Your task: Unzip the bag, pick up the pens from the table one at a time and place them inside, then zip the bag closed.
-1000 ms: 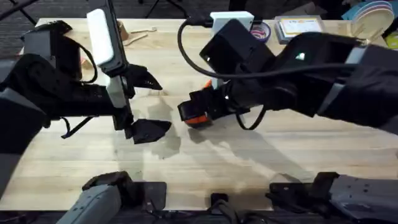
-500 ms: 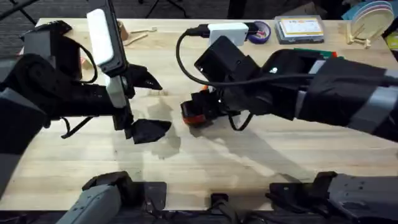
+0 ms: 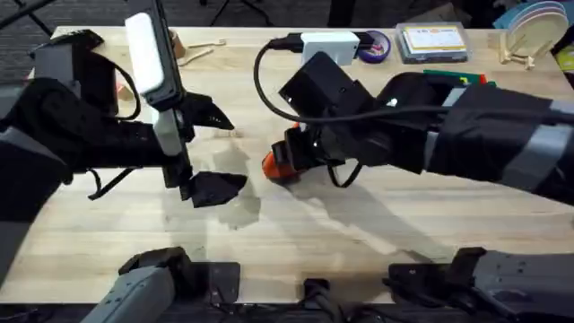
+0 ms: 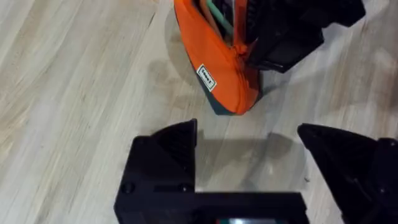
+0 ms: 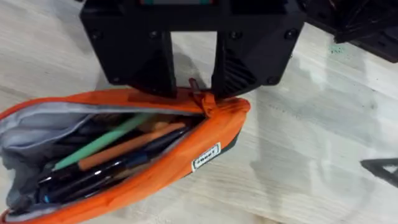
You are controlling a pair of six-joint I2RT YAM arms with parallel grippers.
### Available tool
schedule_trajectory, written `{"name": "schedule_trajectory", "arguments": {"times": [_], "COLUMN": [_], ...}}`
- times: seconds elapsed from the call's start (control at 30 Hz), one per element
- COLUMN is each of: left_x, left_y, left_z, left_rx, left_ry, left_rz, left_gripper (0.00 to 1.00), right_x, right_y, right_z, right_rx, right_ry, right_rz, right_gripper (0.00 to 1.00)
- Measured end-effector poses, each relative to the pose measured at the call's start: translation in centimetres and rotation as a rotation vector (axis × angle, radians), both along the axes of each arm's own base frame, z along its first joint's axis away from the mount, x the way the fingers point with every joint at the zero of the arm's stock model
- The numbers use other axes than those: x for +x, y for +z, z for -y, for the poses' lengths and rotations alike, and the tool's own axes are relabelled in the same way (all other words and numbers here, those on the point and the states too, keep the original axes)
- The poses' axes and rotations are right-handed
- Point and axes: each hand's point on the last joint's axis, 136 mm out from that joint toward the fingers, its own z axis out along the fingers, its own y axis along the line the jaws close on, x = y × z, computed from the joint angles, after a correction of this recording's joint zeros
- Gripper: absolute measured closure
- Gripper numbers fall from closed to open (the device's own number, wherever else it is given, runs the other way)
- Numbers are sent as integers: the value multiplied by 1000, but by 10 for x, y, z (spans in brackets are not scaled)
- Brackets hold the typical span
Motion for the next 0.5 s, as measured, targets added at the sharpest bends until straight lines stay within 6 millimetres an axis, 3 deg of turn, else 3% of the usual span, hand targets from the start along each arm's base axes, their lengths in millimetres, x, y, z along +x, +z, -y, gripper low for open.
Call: {"name": "schedule_trajectory", "arguments": {"times": [0.5], "left_x": [0], "left_y": [0], "left_z": [0], "left_rx": [0], "left_ry": [0], "left_rz": [0], "left_gripper": [7], "right_x": [5], "right_y": [4], "right_z": [-6], "right_rx": [29], "right_ry": [0], "right_rz": [23], "right_gripper": [672]}}
